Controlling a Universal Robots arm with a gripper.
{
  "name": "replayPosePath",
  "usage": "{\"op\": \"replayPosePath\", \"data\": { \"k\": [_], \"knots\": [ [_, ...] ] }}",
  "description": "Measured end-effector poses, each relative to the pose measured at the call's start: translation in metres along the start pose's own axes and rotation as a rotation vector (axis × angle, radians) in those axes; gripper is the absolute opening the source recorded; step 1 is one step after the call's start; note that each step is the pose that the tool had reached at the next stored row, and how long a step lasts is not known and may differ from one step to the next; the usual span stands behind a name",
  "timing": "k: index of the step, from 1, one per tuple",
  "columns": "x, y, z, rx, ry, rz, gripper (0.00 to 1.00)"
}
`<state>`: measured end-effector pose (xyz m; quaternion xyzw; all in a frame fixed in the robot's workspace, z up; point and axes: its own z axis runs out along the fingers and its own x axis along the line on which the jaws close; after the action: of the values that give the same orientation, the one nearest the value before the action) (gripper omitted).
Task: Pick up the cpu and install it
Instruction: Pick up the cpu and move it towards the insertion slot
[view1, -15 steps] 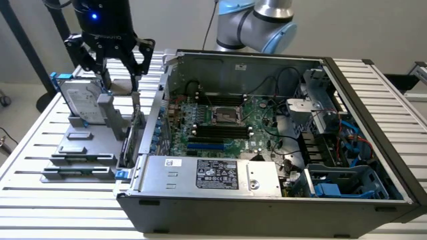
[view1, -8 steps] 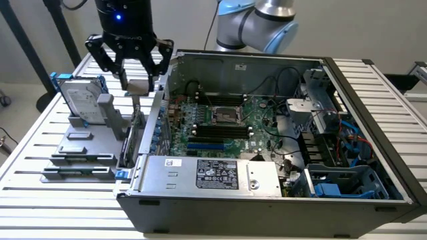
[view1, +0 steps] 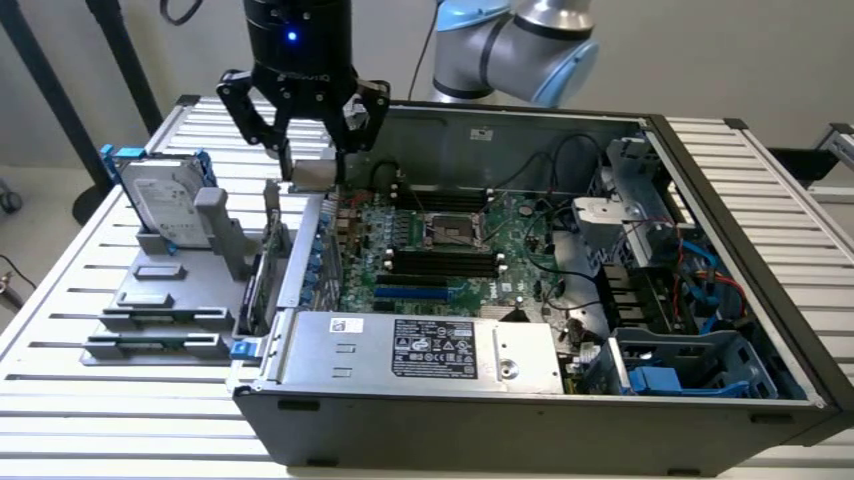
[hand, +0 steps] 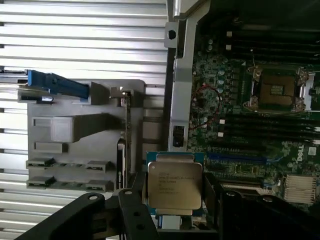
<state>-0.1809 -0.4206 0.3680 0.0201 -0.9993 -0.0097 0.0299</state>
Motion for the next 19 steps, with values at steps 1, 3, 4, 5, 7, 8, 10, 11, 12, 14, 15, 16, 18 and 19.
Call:
{"op": "replayPosePath", "data": {
  "k": [1,3,4,5,7,8,10,11,12,14,15,16,18,19],
  "knots": [
    [-0.005,-0.0002,-0.0003,-0.0002,0.0000,0.000,0.55],
    [-0.014,-0.0006,-0.0008,-0.0004,0.0000,0.000,0.55],
    [-0.018,-0.0007,-0.0011,-0.0005,0.0000,0.000,0.55],
    [-0.023,-0.0009,-0.0014,-0.0006,0.0000,0.000,0.55],
    [-0.032,-0.0013,-0.0019,-0.0007,0.0000,0.000,0.55],
    [-0.036,-0.0014,-0.0022,-0.0006,0.0000,0.000,0.55],
    [-0.045,-0.0015,-0.0027,-0.0006,0.0000,0.000,0.55],
    [-0.050,-0.0011,-0.0029,-0.0006,0.0000,0.000,0.55],
    [-0.055,-0.0004,-0.0028,-0.0005,0.0001,0.000,0.55],
    [-0.064,0.0029,-0.0008,0.0003,0.0000,0.000,0.55],
    [-0.069,0.0050,0.0005,0.0010,0.0001,0.000,0.55],
    [-0.073,0.0069,0.0018,0.0013,0.0001,0.000,0.55],
    [-0.083,0.0105,0.0048,0.0014,0.0001,0.000,0.55],
    [-0.088,0.0125,0.0065,0.0013,0.0001,0.000,0.55]
  ]
}}
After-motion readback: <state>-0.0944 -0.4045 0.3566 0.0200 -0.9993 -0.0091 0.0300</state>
